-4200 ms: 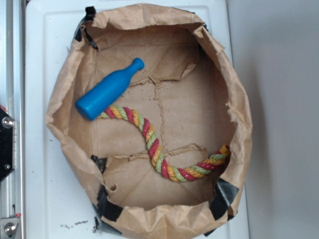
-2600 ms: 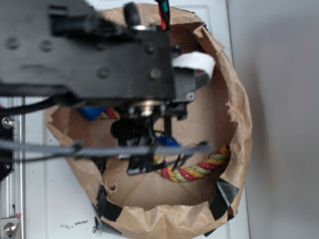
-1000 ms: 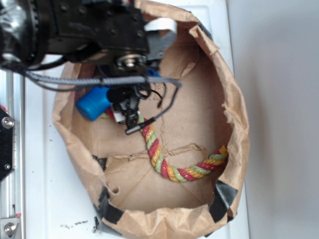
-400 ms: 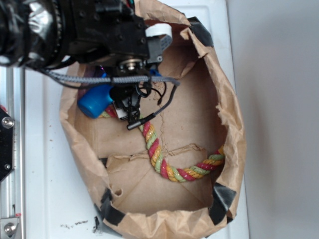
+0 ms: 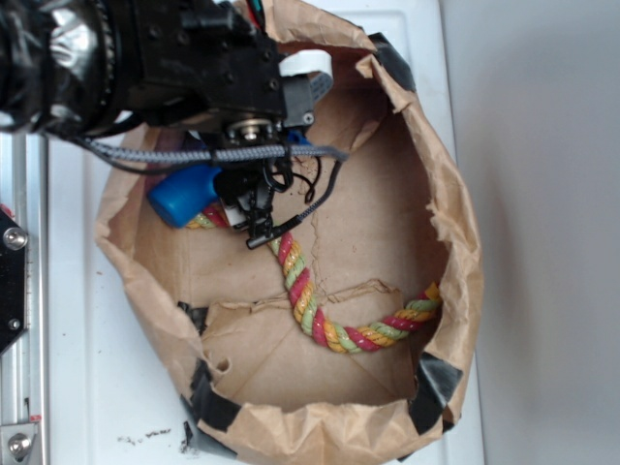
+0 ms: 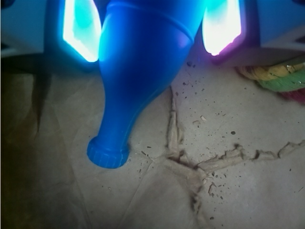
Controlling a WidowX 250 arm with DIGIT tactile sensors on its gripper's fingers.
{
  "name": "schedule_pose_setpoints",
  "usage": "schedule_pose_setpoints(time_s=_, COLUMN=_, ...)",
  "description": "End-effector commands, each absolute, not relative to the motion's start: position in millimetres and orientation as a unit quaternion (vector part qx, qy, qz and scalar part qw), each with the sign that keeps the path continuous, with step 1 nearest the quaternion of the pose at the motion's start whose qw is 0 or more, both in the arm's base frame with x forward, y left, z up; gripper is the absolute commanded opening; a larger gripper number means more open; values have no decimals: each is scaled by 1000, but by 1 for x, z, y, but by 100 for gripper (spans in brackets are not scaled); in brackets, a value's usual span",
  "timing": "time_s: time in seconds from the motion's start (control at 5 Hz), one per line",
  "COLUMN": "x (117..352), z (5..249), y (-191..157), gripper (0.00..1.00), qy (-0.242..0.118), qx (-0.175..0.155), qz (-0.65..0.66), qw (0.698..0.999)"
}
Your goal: Grab the blue bottle.
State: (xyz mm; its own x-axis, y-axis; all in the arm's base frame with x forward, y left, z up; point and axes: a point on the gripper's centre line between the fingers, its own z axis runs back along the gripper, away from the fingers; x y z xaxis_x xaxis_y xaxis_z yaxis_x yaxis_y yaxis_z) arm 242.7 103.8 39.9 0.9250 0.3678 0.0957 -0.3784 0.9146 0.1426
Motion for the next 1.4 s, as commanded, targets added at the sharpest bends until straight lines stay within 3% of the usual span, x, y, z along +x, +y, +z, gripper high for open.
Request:
schedule_pose_setpoints(time_s=0.0, x=245, z=54, y=104, gripper=0, qy=-65, qx=107, qz=199, qw=972)
schedule_pose_setpoints(time_s=0.2, x=246, z=75, y=96, gripper=0, qy=-68, qx=101, qz=185, qw=975)
schedule_pose_setpoints(time_s=0.4, x=251, z=107, y=82, gripper=0, qy=-83, qx=92, qz=173, qw=977)
schedule_pose_setpoints(time_s=0.6, x=259, z=145, y=64, gripper=0, qy=-77, qx=69, qz=151, qw=983)
schedule_pose_setpoints(time_s=1.0, x=266, z=187, y=34, gripper=0, qy=-95, qx=61, qz=96, qw=989)
schedule_pose_setpoints(time_s=1.2, x=266, z=200, y=28, gripper=0, qy=-111, qx=42, qz=68, qw=991)
